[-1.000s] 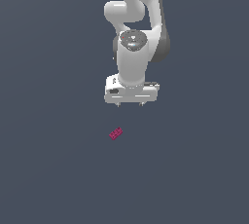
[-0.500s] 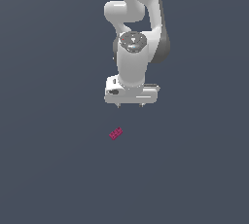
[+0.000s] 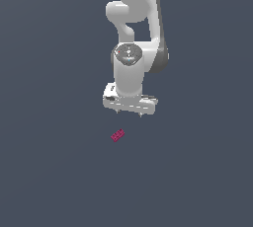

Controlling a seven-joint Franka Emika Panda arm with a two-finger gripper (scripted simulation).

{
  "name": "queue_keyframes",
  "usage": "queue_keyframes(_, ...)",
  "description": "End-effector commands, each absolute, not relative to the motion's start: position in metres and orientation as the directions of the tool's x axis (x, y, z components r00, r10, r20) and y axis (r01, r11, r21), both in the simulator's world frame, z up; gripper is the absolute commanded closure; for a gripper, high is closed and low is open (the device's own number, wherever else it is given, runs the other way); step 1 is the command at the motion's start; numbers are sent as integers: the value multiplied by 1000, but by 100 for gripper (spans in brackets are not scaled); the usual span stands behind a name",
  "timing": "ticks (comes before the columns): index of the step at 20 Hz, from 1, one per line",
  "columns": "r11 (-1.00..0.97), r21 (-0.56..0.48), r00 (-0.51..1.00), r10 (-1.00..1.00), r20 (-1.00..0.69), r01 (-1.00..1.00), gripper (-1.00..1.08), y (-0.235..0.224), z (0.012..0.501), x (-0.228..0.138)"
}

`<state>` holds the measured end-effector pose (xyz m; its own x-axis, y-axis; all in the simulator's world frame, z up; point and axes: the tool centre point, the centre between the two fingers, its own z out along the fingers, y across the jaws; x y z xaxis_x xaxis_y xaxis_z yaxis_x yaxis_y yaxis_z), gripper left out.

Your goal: Pick up the object and move it to a goal position.

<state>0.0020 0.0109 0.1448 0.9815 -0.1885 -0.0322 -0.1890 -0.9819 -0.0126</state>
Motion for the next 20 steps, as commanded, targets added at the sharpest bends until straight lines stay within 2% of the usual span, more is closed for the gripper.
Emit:
queue_keyframes(1,-965,-12,965,-261,-31,-261,-92,5,136,8)
queue_keyframes(11,-829,-6,829,-558,-19,-559,-92,-22,94,30)
queue_keyframes(20,-709,-1,709,-706,-5,-706,-92,-39,69,42)
